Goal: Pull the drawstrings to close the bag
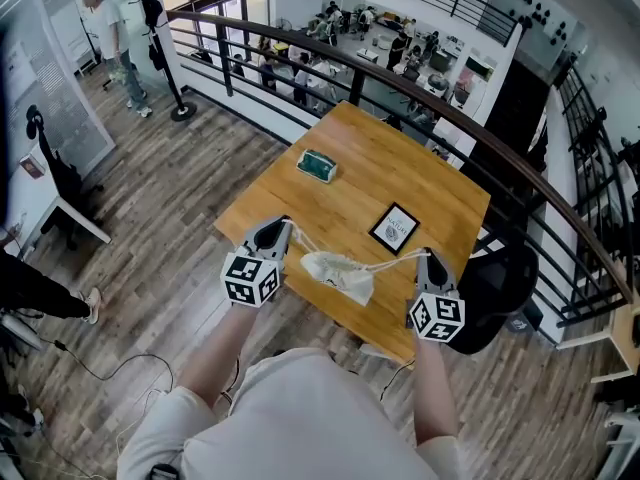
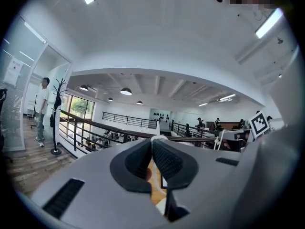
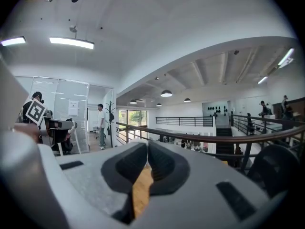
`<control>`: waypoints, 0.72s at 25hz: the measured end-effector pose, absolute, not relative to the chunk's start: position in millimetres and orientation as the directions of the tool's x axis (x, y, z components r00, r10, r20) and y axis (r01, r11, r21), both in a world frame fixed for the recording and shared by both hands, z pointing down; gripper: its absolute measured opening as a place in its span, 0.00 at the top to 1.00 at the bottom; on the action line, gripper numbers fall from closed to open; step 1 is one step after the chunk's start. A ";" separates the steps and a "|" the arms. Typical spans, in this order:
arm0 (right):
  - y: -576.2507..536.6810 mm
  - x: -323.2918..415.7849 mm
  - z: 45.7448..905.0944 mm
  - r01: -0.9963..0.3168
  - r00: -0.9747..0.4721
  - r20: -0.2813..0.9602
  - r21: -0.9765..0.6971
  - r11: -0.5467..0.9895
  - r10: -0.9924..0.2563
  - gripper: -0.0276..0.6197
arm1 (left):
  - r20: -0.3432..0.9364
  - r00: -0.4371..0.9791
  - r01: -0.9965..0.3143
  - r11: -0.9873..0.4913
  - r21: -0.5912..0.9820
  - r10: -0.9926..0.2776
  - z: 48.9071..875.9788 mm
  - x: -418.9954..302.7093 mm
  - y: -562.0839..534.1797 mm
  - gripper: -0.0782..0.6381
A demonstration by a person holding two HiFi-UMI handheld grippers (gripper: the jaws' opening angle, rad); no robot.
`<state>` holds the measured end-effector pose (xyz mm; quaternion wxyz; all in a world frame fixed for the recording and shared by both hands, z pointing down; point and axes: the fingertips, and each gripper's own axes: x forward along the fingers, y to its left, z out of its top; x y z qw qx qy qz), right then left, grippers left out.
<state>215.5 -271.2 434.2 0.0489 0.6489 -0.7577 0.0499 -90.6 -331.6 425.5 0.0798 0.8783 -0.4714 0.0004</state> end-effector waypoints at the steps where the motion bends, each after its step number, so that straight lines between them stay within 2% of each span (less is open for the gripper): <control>1: -269.7 215.5 434.5 -0.987 -0.159 0.138 -0.009 0.159 -0.978 0.94 | 0.076 0.557 -0.827 -0.544 0.140 -0.827 426.2 -88.7 -330.5 0.89; 18: -268.0 216.0 433.9 -0.986 -0.167 0.138 -0.018 0.166 -0.976 0.94 | 0.084 0.561 -0.825 -0.548 0.135 -0.824 426.9 -86.7 -329.2 0.89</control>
